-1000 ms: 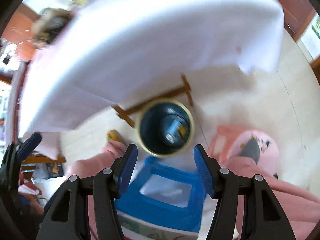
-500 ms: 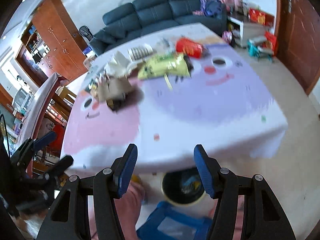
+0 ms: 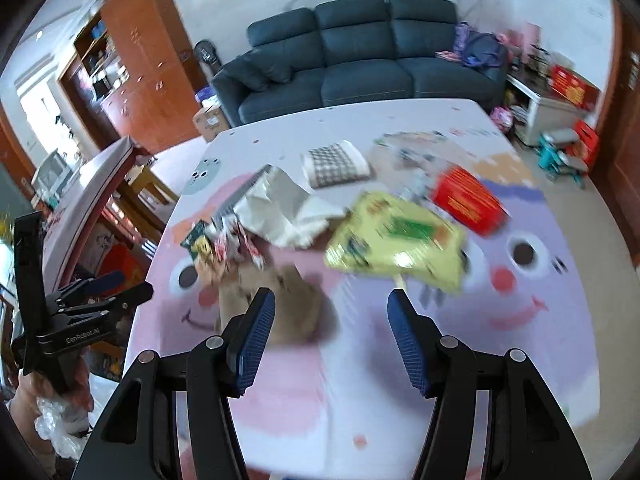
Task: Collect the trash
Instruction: 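Raise both tools back over the table toward the trash pile, then grasp the green milk carton with left tool while right tool grasps white tissue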
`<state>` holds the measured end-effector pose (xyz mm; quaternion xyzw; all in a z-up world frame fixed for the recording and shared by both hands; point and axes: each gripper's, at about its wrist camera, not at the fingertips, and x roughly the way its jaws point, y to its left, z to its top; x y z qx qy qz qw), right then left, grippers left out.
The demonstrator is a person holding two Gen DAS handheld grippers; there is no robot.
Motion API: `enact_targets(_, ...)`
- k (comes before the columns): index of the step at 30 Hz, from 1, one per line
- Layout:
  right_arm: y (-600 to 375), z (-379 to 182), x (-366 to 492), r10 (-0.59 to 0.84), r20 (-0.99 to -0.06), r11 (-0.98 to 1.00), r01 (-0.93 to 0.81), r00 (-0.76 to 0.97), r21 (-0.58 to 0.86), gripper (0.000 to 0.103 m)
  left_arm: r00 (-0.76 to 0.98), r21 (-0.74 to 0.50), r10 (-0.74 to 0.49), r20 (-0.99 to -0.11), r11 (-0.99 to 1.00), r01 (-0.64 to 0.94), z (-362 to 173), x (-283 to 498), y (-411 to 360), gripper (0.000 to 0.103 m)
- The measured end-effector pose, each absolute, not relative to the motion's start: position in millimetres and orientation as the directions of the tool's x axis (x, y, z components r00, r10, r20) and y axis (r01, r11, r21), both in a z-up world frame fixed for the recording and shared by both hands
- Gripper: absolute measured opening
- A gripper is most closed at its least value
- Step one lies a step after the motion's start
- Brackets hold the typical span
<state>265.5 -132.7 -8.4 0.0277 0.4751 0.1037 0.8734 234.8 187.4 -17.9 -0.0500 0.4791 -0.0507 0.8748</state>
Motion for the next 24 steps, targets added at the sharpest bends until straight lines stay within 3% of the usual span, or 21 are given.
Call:
enact_targets(8, -65.4, -48.5, 394.7, 0.254, -0.865, 0.958, -0.239, 0.433, 0.162, 0.060, 0.453, -0.226, -0.166, -0.876, 0.971, -0.081, -64.3, 312.2, 210.4, 0.077)
enact_targets(14, -38.7, -89.0, 442.5, 0.248, -0.899, 0.949, -0.277, 0.360, 0.151, 0.060, 0.401, -0.322, -0.241, -0.884, 0.935, -0.150, -97.5, 344.3, 219.3, 0.071)
enact_targets(19, -40.0, -101.4, 461.2, 0.340, -0.884, 0.928, -0.267, 0.321, 0.260, 0.060, 0.390, -0.406, -0.305, -0.869, 0.890, -0.207, -110.6, 354.0, 225.0, 0.071)
enact_targets(24, -34.3, -115.2, 479.2, 0.318, -0.901, 0.935, -0.258, 0.296, 0.245, 0.060, 0.381, -0.398, -0.289, -0.878, 0.884, -0.246, -117.9, 364.8, 219.9, 0.071)
